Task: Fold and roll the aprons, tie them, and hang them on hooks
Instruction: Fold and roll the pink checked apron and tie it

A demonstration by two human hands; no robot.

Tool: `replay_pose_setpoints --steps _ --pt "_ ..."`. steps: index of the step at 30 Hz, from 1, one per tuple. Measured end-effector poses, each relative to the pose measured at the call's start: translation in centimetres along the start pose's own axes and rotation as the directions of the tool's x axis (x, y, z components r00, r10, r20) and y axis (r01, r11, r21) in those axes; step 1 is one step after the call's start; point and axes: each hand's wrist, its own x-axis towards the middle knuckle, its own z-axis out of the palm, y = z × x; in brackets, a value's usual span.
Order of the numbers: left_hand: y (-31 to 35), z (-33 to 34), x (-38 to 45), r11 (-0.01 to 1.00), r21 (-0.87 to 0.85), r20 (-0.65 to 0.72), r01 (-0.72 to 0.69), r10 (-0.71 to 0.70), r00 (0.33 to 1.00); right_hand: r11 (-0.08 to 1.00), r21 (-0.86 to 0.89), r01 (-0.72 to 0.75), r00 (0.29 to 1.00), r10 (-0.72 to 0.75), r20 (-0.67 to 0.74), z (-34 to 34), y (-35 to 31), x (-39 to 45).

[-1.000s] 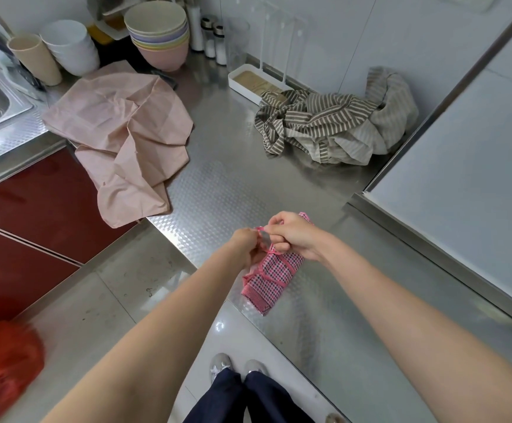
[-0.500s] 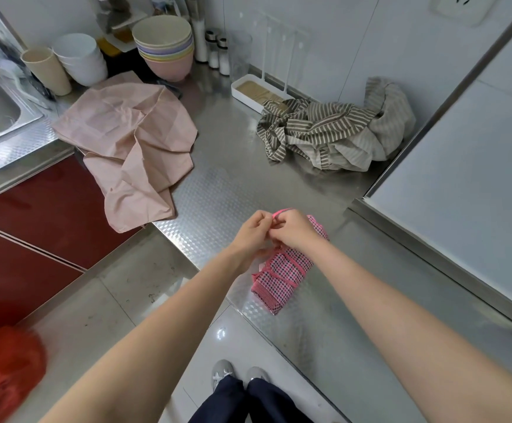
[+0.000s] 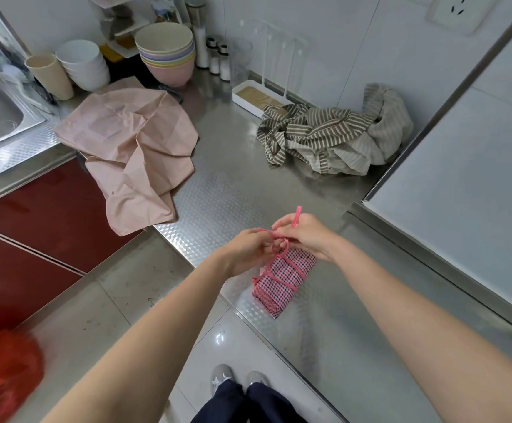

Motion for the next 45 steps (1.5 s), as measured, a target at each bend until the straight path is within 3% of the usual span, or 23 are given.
replay_pose_setpoints --steps 2,4,6,9,11,13,15,18,22,25,30,35,40,45 --pt "-0.2 -0.1 0.3 0.998 -0.024 -0.018 0.052 -0.052 0.998 0.989 -0.147 0.028 0.998 -0.020 0.053 -0.7 -0.1 -0.1" --pt "-0.3 -0.1 0.4 0.995 0.000 -0.082 0.097 -0.096 0.992 0.890 -0.448 0.090 0.995 -0.066 0.069 -0.9 -0.3 0.0" --pt "-0.5 0.1 0.7 0.991 0.044 -0.129 0.123 -0.117 0.985 0.581 -0.793 0.185 0.979 -0.182 0.094 -0.6 -0.7 0.2" --pt "-0.7 0.7 1.2 0.986 0.065 -0.211 0.154 -0.138 0.968 0.125 -0.973 0.195 0.939 -0.310 0.149 0.7 -1.8 -0.7" --pt "-0.5 1.0 1.3 0.984 0.066 -0.255 0.168 -0.146 0.956 -0.056 -0.984 0.168 0.917 -0.357 0.177 1.6 -2.0 -1.1" --pt "-0.2 0.9 1.3 0.980 0.065 -0.263 0.190 -0.167 0.950 -0.095 -0.980 0.177 0.902 -0.384 0.200 2.0 -1.5 -1.1" --pt "0.0 0.6 1.2 0.973 0.053 -0.254 0.224 -0.204 0.946 -0.020 -0.977 0.214 0.892 -0.404 0.203 1.9 -1.0 -1.0" --pt "0.1 0.3 1.0 0.965 0.043 -0.265 0.258 -0.238 0.934 0.279 -0.924 0.262 0.925 -0.347 0.158 1.0 -0.5 -0.5" --pt "-0.4 -0.2 1.1 0.971 0.027 -0.278 0.239 -0.222 0.935 0.654 -0.708 0.267 0.948 -0.311 0.070 0.0 -0.3 0.0" --pt "-0.6 -0.1 1.1 0.974 0.026 -0.301 0.225 -0.207 0.931 0.802 -0.545 0.246 0.957 -0.290 0.006 -0.3 0.1 -0.1" --pt "-0.5 0.2 1.0 0.981 -0.009 -0.378 0.193 -0.182 0.908 0.909 -0.365 0.199 0.979 -0.203 0.029 -0.2 0.5 -0.6" --pt "-0.9 0.8 0.9 0.994 0.034 -0.363 0.100 -0.081 0.928 0.997 -0.062 0.040 0.999 -0.042 -0.019 0.3 0.5 -0.6" --pt "-1.4 0.9 0.5 0.964 0.248 -0.337 -0.097 0.179 0.924 0.986 0.124 -0.110 0.958 0.138 -0.250 1.3 0.5 0.2" --pt "-1.3 1.1 0.4 0.787 0.597 -0.235 -0.152 0.353 0.905 0.987 0.038 -0.157 0.952 0.162 -0.259 1.6 0.0 0.6"
